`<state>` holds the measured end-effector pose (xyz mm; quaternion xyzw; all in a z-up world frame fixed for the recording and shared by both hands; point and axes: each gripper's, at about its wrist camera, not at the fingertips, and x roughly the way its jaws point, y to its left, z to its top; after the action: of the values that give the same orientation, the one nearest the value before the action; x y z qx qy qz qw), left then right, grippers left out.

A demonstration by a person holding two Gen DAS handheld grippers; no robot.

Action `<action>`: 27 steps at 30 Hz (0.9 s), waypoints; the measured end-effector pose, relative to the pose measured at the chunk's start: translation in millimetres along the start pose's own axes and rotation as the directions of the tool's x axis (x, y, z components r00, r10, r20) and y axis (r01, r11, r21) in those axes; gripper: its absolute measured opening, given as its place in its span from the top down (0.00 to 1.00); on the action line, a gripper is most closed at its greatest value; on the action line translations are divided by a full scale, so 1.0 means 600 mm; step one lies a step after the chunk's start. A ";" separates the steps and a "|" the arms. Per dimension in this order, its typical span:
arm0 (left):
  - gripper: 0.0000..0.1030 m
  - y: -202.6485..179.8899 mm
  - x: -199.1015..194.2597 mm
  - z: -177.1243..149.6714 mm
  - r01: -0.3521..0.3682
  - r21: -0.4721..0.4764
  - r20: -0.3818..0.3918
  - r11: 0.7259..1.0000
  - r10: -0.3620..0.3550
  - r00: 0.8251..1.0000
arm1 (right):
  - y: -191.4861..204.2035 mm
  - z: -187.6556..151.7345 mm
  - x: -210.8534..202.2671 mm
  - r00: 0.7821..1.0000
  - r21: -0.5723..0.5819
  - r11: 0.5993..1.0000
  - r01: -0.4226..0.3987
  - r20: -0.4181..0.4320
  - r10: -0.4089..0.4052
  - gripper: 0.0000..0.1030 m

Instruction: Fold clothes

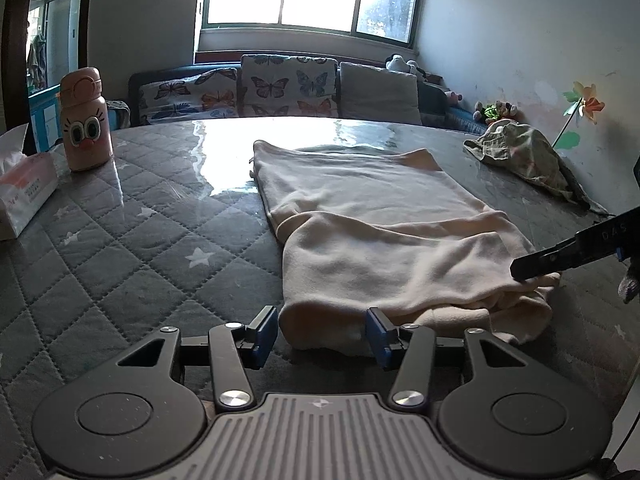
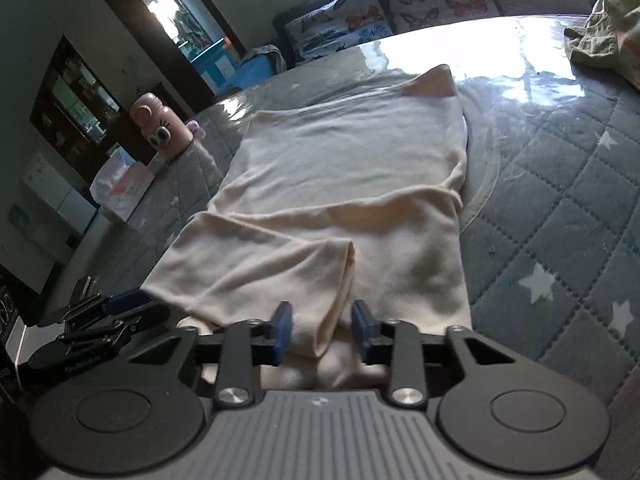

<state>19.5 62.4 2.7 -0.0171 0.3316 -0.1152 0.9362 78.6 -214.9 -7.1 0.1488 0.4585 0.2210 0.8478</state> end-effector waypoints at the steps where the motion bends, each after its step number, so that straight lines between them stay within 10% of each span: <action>1: 0.49 -0.001 0.001 0.000 -0.001 -0.001 -0.001 1.000 0.001 1.000 | 0.001 0.000 0.000 1.000 0.000 1.000 -0.003 0.000 0.003 0.76; 6: 0.49 -0.003 0.006 -0.002 -0.010 -0.009 -0.003 1.000 0.010 1.000 | 0.008 0.004 0.004 1.000 -0.029 0.999 0.026 -0.003 -0.027 0.95; 17: 0.49 -0.017 0.010 -0.006 -0.047 0.041 0.010 0.998 0.047 0.999 | 0.104 0.071 -0.072 0.983 -0.324 0.942 0.089 0.179 -0.031 0.96; 27: 0.51 -0.029 0.006 -0.013 -0.084 0.112 0.026 0.990 0.082 0.996 | 0.103 0.096 -0.089 0.963 -0.364 0.916 0.171 0.257 -0.078 0.97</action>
<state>13.9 44.8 -3.8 0.0483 0.3149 -0.0946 0.9432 87.0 -192.2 89.9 -0.0240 0.3105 0.2320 0.9215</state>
